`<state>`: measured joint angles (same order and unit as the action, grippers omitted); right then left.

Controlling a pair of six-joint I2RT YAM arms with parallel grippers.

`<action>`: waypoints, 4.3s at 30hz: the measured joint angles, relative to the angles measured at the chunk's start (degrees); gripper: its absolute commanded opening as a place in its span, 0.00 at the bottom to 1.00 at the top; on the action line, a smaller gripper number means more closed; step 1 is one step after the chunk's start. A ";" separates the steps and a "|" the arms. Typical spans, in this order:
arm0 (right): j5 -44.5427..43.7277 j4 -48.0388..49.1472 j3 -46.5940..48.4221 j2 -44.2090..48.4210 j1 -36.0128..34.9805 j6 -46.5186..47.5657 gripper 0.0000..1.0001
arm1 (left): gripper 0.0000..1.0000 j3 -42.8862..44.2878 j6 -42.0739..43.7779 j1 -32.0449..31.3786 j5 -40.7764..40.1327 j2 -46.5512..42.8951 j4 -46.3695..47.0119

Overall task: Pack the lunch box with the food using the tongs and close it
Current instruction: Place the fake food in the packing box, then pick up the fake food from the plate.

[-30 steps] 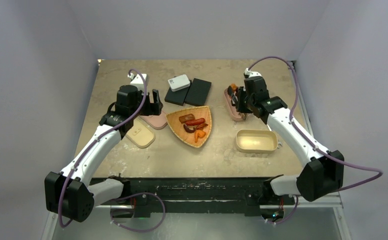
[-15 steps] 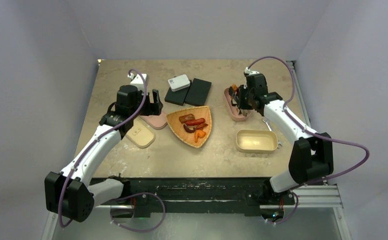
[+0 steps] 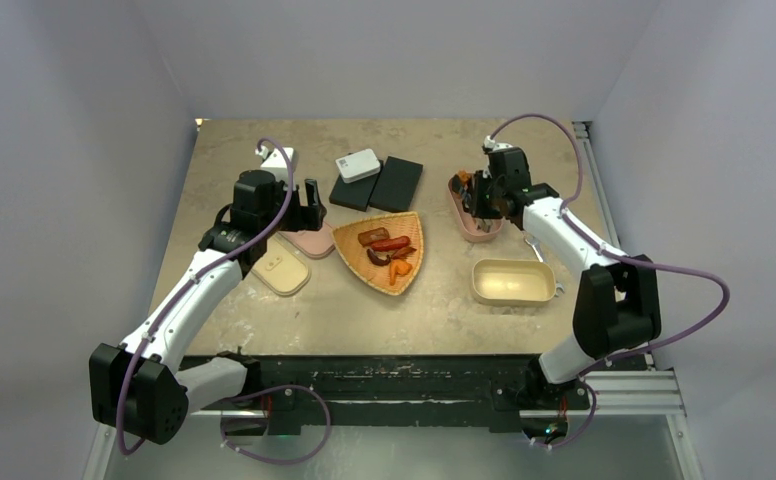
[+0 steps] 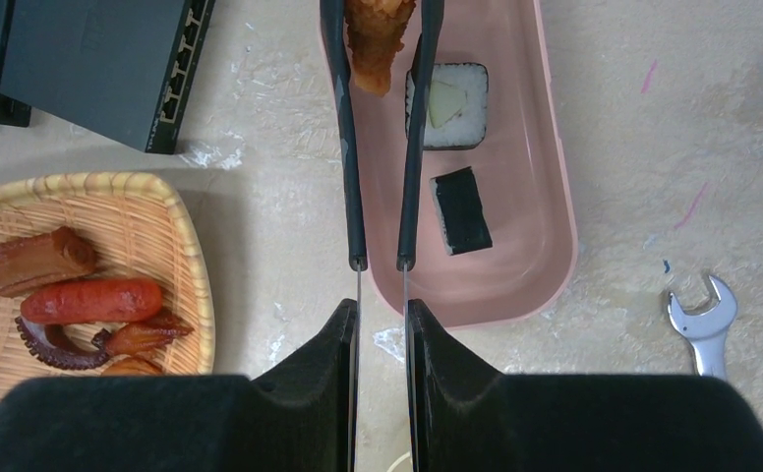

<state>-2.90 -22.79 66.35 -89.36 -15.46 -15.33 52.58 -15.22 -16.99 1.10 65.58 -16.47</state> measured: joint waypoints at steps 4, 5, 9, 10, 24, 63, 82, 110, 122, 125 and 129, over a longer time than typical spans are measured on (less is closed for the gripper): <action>-0.15 0.17 -0.66 0.00 0.07 0.02 0.00 | 0.79 0.00 0.00 0.00 0.07 0.00 0.00; -0.28 0.15 -0.96 0.00 0.07 0.02 0.00 | 0.79 0.00 0.00 0.00 0.11 0.02 -0.02; -0.63 0.50 -1.68 0.02 0.11 0.02 0.00 | 0.79 0.00 -0.02 0.00 0.20 0.02 0.00; -0.66 0.52 -1.73 0.02 0.11 0.02 0.00 | 0.79 0.00 -0.02 0.00 0.20 0.02 0.00; -3.65 -4.11 -2.86 3.54 0.11 -0.09 0.00 | 0.79 0.00 -0.02 0.00 0.76 0.04 0.00; -1.90 -6.16 2.16 -1.07 0.11 2.75 0.36 | 0.79 0.00 -0.04 0.00 1.14 0.09 -0.02; -2.56 -8.20 4.07 6.40 0.11 2.54 0.32 | 0.79 0.00 -0.04 0.00 0.98 0.09 -0.04; -2.10 -18.88 -5.01 17.00 0.11 -4.33 0.31 | 0.79 0.00 -0.09 0.00 1.14 0.11 -0.04; -2.14 -18.29 -6.82 16.83 0.11 -5.01 0.29 | 0.79 0.00 -0.09 0.00 1.18 0.20 -0.04; -2.08 -17.40 -6.82 16.46 0.11 -4.70 0.28 | 0.79 0.00 -0.09 0.00 1.18 0.20 -0.04; -1.60 -15.58 -6.82 16.46 0.11 -4.31 0.27 | 0.79 0.00 -0.09 0.00 1.16 0.20 -0.02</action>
<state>-4.49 -38.37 59.53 -72.90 -15.35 -19.64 52.58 -15.31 -16.99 2.26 65.78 -16.49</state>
